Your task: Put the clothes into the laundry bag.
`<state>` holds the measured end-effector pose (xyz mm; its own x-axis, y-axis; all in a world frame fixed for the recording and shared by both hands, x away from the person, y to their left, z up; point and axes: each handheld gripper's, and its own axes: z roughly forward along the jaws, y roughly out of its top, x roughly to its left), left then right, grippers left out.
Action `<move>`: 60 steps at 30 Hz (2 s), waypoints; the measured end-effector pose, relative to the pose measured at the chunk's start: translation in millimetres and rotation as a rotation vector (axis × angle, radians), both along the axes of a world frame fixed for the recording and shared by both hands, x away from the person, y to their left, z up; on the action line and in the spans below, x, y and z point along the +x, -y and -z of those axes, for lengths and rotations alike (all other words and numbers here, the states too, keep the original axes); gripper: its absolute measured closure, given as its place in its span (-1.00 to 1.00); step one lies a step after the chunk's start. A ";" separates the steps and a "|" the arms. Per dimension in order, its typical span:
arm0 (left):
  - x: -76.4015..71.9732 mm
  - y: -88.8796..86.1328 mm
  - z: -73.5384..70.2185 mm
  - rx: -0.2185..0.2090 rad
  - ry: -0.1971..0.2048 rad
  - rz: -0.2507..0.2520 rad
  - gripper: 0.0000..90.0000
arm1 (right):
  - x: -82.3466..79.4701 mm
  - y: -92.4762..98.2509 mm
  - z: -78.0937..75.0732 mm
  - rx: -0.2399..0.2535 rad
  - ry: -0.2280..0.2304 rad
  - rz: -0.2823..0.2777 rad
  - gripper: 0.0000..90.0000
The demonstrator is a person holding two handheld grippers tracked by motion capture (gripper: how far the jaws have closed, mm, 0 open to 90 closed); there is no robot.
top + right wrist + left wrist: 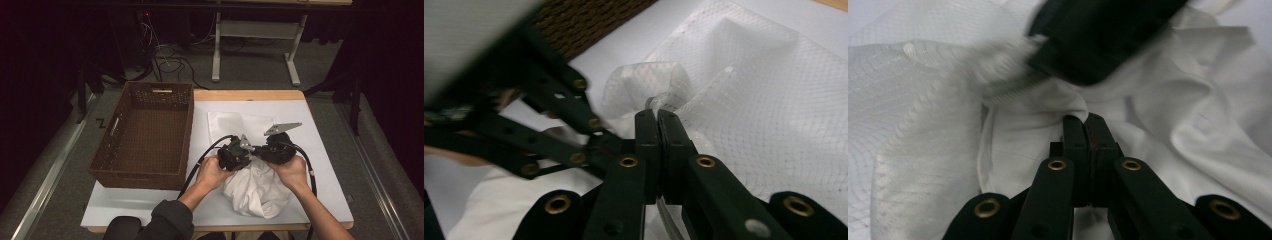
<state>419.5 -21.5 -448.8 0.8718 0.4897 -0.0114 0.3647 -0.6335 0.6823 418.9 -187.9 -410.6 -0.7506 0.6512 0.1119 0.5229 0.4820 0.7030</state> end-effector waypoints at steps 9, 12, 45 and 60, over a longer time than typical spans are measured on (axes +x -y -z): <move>14.9 0.4 11.6 0.014 0.028 -0.175 0.69 | -11.2 3.6 5.2 -0.011 -0.006 -0.013 1.00; 6.1 -6.6 4.5 0.041 0.045 -0.176 0.33 | -9.1 9.2 7.3 -0.003 -0.017 0.006 1.00; 24.0 -27.3 26.7 0.053 -0.124 -0.243 0.97 | -4.3 3.3 9.5 -0.011 -0.016 0.008 1.00; -1.8 -4.4 -5.0 0.000 0.048 -0.086 0.99 | -5.5 -4.9 1.1 0.019 -0.005 -0.031 1.00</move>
